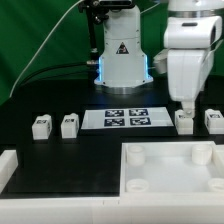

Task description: Assemble one leg

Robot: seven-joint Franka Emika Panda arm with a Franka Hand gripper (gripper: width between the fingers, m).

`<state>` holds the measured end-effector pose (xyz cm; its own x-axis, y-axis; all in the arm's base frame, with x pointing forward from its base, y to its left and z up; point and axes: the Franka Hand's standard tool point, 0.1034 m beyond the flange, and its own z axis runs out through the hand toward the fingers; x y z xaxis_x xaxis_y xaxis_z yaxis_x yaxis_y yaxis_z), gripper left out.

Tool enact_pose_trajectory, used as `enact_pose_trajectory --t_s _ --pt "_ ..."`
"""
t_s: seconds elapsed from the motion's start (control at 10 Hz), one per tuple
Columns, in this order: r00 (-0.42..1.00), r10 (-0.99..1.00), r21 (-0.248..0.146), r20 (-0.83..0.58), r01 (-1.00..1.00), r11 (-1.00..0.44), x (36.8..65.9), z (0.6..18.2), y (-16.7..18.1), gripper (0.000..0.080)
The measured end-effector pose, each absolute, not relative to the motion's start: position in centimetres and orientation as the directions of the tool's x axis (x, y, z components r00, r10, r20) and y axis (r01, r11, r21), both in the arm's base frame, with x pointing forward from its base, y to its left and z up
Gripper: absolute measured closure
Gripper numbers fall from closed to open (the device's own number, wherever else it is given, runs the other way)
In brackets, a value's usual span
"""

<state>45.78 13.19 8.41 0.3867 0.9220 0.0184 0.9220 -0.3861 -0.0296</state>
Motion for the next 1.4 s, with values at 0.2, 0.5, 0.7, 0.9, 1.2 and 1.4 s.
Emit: enact_pose_trajectory --t_s 0.2,0.5,0.7,0.9,1.2,1.4 --pt "0.686 0.727 -0.049 0.019 0.727 -0.685 45.2 7.8 14.8 0.0151" --pt "0.902 0.431 -0.068 0.010 0.431 -0.900 45.4 7.2 14.4 0.0151" --pt "0.997 0.069 -0.095 -0.029 0.066 -0.993 43.6 6.4 15.6 0.0151" --pt "0.972 -0.225 -0.092 -0.067 -0.230 -0.969 40.8 6.1 18.0 0.0151" --pt "0.944 -0.311 -0.075 -0.110 -0.320 -0.944 39.2 5.7 19.3 0.0151" --pt "0.949 -0.293 -0.077 -0.115 -0.302 -0.950 39.1 5.6 19.5 0.0151"
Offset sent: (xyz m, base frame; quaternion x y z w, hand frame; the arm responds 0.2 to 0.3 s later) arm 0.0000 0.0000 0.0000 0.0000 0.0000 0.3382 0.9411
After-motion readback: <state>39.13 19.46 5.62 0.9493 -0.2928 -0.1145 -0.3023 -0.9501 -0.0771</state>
